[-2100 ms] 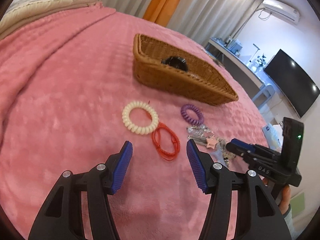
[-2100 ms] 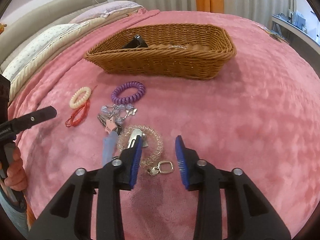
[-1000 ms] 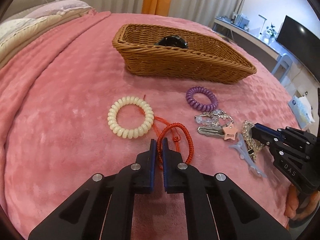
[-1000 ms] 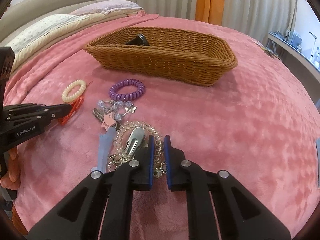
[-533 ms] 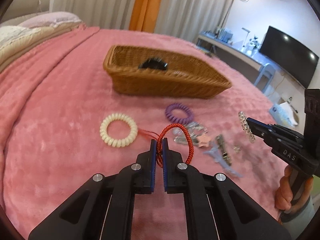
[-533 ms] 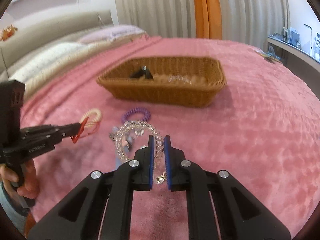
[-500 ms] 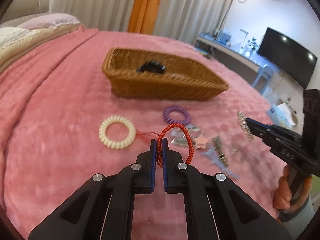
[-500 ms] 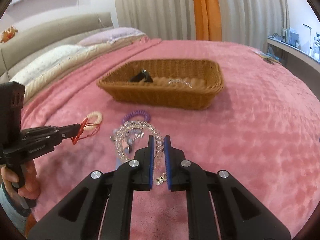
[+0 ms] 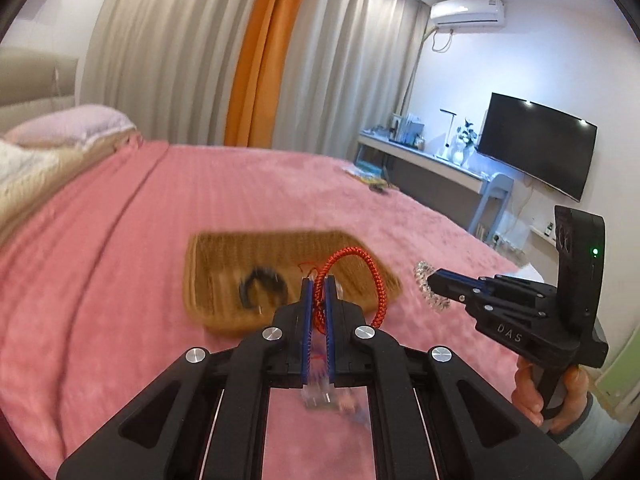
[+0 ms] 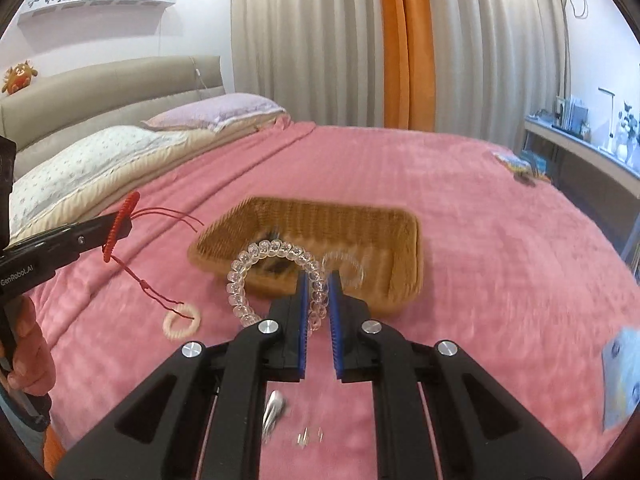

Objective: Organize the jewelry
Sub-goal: 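Carry the red hair tie and bracelet into the basket and release both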

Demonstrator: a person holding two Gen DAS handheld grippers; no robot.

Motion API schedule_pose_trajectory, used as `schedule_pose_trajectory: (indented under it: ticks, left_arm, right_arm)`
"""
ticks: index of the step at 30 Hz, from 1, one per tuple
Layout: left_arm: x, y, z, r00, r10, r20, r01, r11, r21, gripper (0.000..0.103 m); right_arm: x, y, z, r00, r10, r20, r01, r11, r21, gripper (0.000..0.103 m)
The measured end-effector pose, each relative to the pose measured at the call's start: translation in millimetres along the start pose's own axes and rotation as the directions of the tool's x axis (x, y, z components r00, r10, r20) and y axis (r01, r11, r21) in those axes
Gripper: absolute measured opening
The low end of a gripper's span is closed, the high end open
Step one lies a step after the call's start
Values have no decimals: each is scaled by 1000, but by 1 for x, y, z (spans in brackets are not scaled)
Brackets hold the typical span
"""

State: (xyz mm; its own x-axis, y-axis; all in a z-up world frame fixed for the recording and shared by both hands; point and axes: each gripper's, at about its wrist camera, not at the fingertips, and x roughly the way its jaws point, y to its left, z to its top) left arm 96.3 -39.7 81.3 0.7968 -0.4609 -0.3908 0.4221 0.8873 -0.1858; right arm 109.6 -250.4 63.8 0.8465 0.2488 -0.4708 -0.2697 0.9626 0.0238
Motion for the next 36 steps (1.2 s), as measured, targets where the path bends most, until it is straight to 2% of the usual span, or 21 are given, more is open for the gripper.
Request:
schedule_pose_trajectory:
  ticks: [6, 10, 12, 20, 25, 28, 29, 31, 32, 33, 34, 36]
  left_arm:
    - [44, 10, 36, 998, 53, 18, -53, 999, 2, 3]
    - [82, 21, 45, 988, 152, 16, -152, 988, 18, 3]
    - [102, 28, 46, 984, 178, 2, -178, 984, 21, 3]
    - [157, 60, 27, 975, 198, -105, -200, 980, -1, 3]
    - [176, 64, 16, 951, 249, -181, -246, 969, 39, 4]
    - [181, 62, 10, 945, 246, -214, -241, 969, 51, 5]
    - [180, 61, 9, 945, 245, -217, -240, 969, 53, 8]
    - [178, 60, 10, 946, 240, -216, -235, 971, 51, 28]
    - [173, 59, 10, 950, 239, -201, -235, 971, 47, 42]
    - [169, 58, 11, 953, 237, -186, -233, 971, 45, 46]
    - [165, 57, 12, 957, 231, -176, -227, 973, 41, 46]
    - [152, 54, 16, 968, 205, -145, -203, 979, 31, 46]
  right_arm:
    - [46, -15, 39, 1000, -27, 3, 27, 999, 23, 8]
    - [90, -30, 54, 999, -37, -30, 38, 997, 62, 8]
    - [112, -35, 57, 997, -49, -54, 52, 996, 70, 8]
    - [173, -39, 44, 981, -76, -180, 88, 994, 60, 8]
    - [195, -34, 31, 959, -82, -271, 96, 995, 40, 8]
    - [197, -32, 28, 955, -83, -285, 96, 995, 33, 8]
    - [196, -32, 28, 954, -82, -288, 95, 995, 34, 9]
    - [195, -34, 27, 954, -72, -292, 89, 995, 48, 11]
    - [193, -36, 27, 954, -68, -293, 89, 994, 57, 17]
    - [190, -38, 26, 956, -63, -288, 87, 994, 69, 26]
    - [188, -40, 27, 958, -60, -281, 84, 994, 75, 30]
    - [179, -40, 28, 964, -57, -261, 80, 994, 76, 33]
